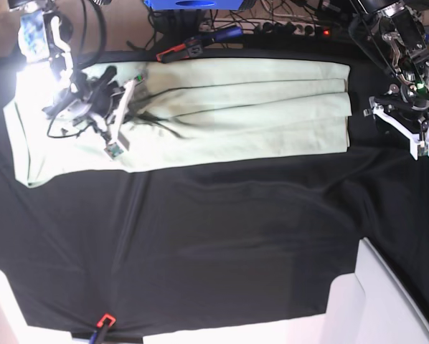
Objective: Fold the T-shirt properly
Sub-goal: 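Grasp the bunched sleeve end with the right gripper and tuck it inward, then grasp the strip's end with the left gripper, right gripper holding the other end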
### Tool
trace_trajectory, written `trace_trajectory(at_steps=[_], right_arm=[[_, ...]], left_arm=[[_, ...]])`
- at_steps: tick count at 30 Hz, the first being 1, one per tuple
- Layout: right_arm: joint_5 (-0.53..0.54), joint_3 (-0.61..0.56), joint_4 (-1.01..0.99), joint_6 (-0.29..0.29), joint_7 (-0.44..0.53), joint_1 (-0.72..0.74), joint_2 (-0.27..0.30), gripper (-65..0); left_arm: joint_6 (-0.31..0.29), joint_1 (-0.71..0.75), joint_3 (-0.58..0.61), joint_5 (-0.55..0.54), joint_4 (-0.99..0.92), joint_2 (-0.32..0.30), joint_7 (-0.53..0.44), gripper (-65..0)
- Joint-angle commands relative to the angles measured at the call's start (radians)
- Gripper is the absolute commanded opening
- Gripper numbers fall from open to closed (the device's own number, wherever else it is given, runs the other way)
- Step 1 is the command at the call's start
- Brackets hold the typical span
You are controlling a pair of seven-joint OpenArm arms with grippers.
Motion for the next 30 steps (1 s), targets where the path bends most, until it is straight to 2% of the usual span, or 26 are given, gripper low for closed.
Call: trace_trajectory(at_steps=[1, 21, 23, 26, 27, 28, 30], right_arm=[[0.000, 0.002, 0.020, -0.003, -0.002, 0.001, 0.007, -65.0], [0.000, 0.007, 0.022, -0.005, 0.000, -0.088, 0.006, -64.3], [0.000, 0.007, 0.031, -0.006, -0.002, -0.098, 0.006, -57.2], [0.000, 0.027, 0.093, -0.006, -0.025, -0.128, 0.006, -35.8], [0.001, 0.048, 0.129, -0.006, -0.038, -0.137, -0.002, -30.6], [0.000, 0.078, 0.172, -0.006, -0.049, -0.154, -0.025, -26.4], [-0.005, 0.165, 0.267, -0.006, -0.054, -0.194, -0.054, -25.4]], left_arm=[[0.008, -0.007, -0.004, 0.002, 0.017, -0.014, -0.014, -18.5], [0.008, -0.008, -0.002, 0.007, 0.017, -0.014, -0.014, -18.5], [0.008, -0.008, -0.004, 0.007, 0.015, -0.014, -0.014, -18.5], [0.008, -0.008, -0.005, 0.008, 0.015, -0.014, -0.014, -18.5], [0.008, -0.008, -0.005, 0.010, 0.015, -0.014, -0.014, -18.5], [0.008, -0.008, -0.005, 0.010, 0.015, -0.014, -0.014, -18.5], [0.008, -0.008, -0.007, 0.010, 0.015, -0.014, -0.014, -18.5]])
